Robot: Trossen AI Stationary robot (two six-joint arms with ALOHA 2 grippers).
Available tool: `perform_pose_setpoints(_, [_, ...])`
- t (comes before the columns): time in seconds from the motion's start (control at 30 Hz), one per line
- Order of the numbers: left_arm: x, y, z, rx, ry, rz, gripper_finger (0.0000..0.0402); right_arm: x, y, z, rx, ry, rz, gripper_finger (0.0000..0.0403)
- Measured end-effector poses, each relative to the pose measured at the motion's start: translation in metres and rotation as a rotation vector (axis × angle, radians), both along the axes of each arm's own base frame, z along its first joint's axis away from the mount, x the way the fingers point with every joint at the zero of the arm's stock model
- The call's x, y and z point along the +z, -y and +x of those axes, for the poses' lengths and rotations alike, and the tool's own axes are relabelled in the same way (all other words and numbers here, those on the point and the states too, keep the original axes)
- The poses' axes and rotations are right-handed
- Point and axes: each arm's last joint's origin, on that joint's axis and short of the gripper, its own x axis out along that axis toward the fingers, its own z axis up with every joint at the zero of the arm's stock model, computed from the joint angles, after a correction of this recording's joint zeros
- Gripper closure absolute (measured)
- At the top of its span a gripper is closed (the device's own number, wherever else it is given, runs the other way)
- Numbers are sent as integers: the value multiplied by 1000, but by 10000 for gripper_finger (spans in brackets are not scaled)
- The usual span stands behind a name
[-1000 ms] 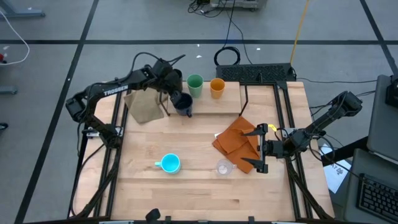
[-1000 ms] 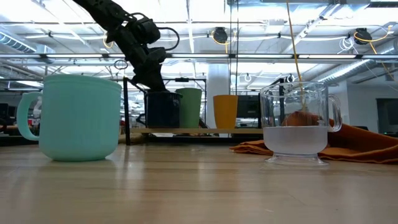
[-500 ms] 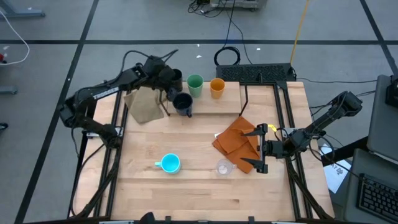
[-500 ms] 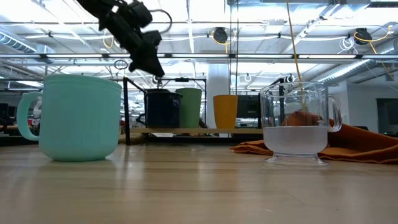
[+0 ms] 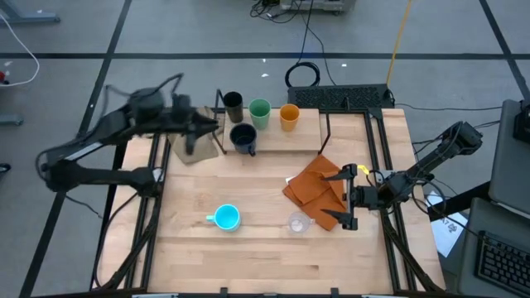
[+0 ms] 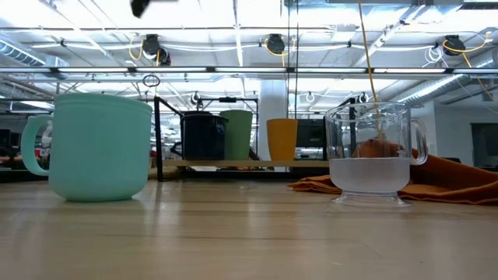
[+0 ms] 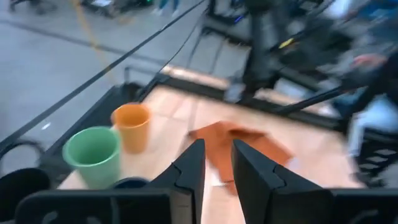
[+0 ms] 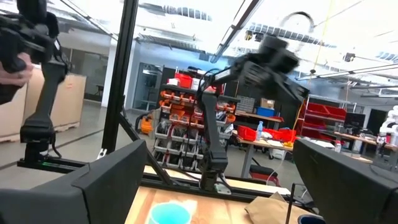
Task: Stack small to large cups/mugs on shelf
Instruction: Put the light blue mug on the shelf
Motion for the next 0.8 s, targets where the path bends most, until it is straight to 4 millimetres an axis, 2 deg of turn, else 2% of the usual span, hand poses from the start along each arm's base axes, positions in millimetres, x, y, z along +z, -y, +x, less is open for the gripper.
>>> perform_pose_setpoints(0.17, [13,40,-37,-108,73,-4,323,1,0,0,0,13,9,9])
perform_pose_setpoints(0.37, [6,66,-66,-103,23,25,323,4,1,-1,15,38,72,9])
perform_pose_setpoints(0.53, [-22,82,-66,-84,-31,87,323,4,1,-1,16,37,76,9])
perform_pose_setpoints(0.67, [-55,98,-63,-102,-82,49,323,5,1,-2,16,43,79,9])
perform_pose_setpoints(0.8, [-78,109,-62,-101,-132,5,323,5,1,-2,13,43,69,9])
